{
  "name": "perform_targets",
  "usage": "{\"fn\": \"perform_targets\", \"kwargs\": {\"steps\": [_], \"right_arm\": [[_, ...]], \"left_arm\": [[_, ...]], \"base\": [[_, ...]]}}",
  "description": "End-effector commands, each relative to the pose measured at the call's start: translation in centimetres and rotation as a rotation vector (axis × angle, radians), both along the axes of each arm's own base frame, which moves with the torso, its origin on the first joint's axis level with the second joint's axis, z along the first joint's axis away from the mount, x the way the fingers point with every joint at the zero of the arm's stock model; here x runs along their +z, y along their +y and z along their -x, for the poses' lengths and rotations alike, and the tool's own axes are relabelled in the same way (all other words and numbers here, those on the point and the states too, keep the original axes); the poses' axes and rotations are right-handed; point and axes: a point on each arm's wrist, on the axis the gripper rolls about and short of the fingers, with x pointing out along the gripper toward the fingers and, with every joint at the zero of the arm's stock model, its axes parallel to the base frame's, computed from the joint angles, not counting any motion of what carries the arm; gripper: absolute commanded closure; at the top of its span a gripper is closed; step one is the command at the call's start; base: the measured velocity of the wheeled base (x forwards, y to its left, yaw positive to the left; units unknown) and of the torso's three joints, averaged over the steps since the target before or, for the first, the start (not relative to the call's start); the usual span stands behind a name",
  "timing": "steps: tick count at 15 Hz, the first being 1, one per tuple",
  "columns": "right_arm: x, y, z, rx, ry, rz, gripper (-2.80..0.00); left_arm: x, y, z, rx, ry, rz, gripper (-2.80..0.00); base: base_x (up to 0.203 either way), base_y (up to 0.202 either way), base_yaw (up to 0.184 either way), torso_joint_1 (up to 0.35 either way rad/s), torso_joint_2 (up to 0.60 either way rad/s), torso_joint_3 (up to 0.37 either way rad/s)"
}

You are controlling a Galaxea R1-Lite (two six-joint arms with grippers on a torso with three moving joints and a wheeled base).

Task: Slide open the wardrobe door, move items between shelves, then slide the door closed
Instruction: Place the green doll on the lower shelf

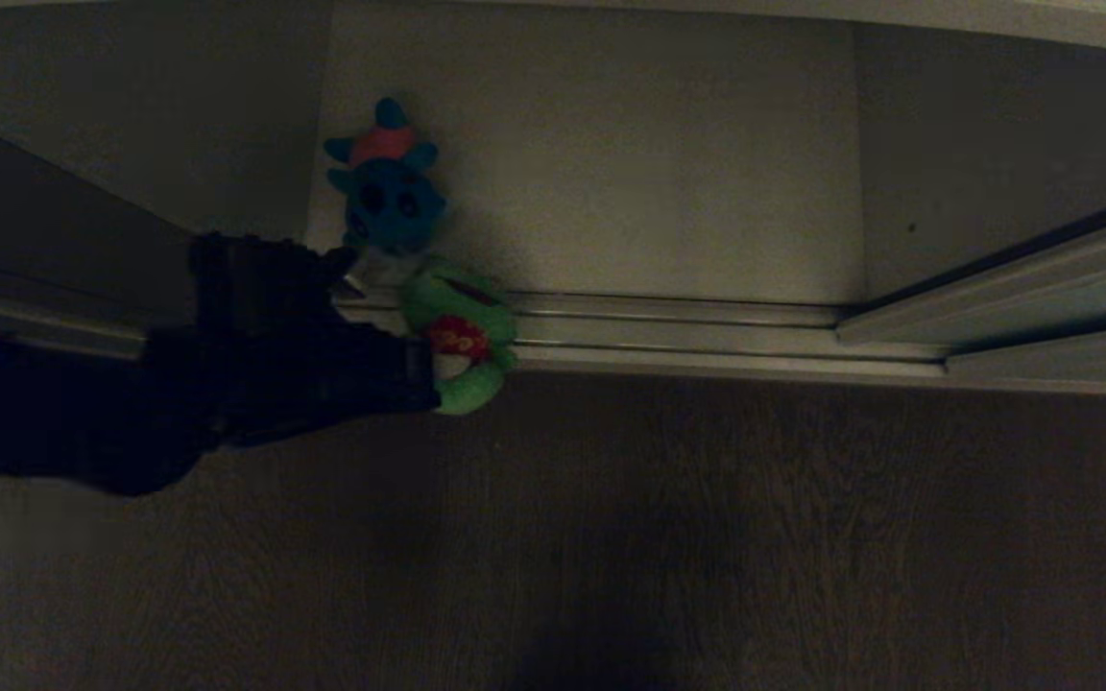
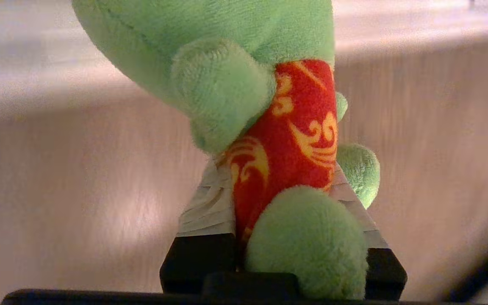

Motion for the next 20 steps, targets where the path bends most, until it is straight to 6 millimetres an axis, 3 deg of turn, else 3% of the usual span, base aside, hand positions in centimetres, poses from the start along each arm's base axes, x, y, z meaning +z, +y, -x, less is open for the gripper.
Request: {"fn": "perform_targets", "kwargs": {"steps": [1,10,16,20], "right_arm": [[0.0,0.0,0.0,0.001,-0.004,0.000,0.00],[0.0,0.0,0.0,0.001,-0.004,0.000,0.00],[0.0,0.0,0.0,0.001,-0.005,0.000,0.00],[0.0,0.0,0.0,0.001,-0.003,0.000,0.00]], "left_arm": [[-1.9,-2.5,-4.2,0.013,0.002,0.005,0.00],[-1.2,-6.9,-12.3,0.147,-0.333,0.127,0.00],[1.0,-9.5,-13.5,0.149,-0.485,0.223,0.00],[0.5,-11.1,-14.3,0.154,-0.516,0.236,0.00]], "base": [[0.000,0.000,0.000,0.000,0.00,0.000],[0.000,0.000,0.000,0.000,0.00,0.000],[0.000,0.000,0.000,0.000,0.00,0.000],[0.000,0.000,0.000,0.000,0.00,0.000]]}}
